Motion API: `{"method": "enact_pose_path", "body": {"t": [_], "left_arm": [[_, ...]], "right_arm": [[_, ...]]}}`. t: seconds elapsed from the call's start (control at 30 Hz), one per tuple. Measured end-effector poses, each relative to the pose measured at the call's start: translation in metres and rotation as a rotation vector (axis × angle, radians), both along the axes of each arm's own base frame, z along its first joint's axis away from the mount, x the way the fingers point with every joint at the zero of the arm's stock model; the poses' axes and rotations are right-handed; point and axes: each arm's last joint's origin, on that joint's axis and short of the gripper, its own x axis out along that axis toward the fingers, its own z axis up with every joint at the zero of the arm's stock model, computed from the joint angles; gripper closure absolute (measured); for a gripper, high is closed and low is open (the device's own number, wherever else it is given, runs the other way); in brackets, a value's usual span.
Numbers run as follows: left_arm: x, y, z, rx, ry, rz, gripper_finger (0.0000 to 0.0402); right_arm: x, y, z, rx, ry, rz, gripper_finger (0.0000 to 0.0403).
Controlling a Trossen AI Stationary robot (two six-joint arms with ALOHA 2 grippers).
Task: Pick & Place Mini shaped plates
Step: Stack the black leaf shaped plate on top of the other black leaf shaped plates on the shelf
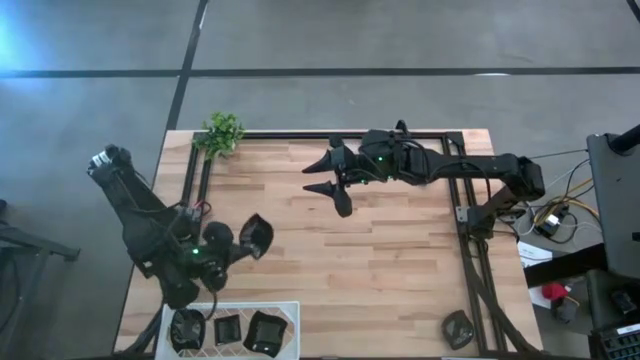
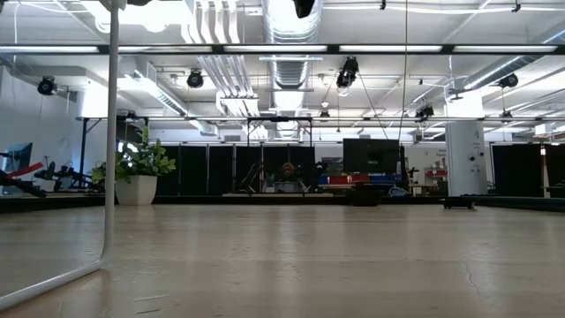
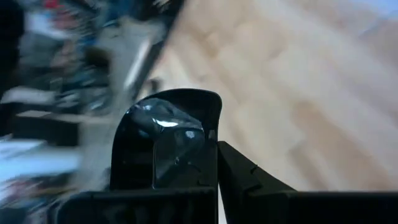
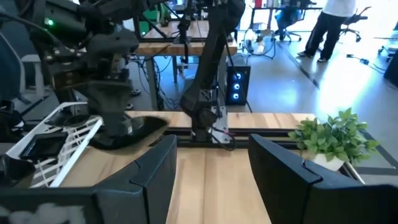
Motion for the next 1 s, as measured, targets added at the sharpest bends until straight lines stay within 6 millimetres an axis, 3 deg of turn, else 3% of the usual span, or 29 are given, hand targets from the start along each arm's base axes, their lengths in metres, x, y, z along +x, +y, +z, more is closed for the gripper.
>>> {"method": "enact_pose_path", "body": {"t": [0.2,0.33,0.6,0.87,1.0], "left_arm": [[-0.01,0.005,0.017,-0.104,-0.007,-0.059,0.0401],[-0.011,0.008,0.02,-0.074,-0.025,-0.061,0.0401],[0.003,0.008,0.016,0.252,-0.123,0.073,0.0401],[0.034,0.009,-0.001,0.574,-0.127,0.269,0.0401],[0.048,0.016,-0.009,0.634,-0.078,0.32,0.0401]], "right_arm": [[-0.001,0.001,-0.003,0.027,0.036,0.002,0.0209],[0.001,0.004,-0.006,0.062,0.052,0.005,0.0209],[0.016,0.007,-0.012,0.073,0.032,0.007,0.0209],[0.021,0.005,-0.006,0.003,-0.061,-0.095,0.0209],[0.025,0.004,-0.008,-0.008,-0.084,-0.11,0.0209]]}}
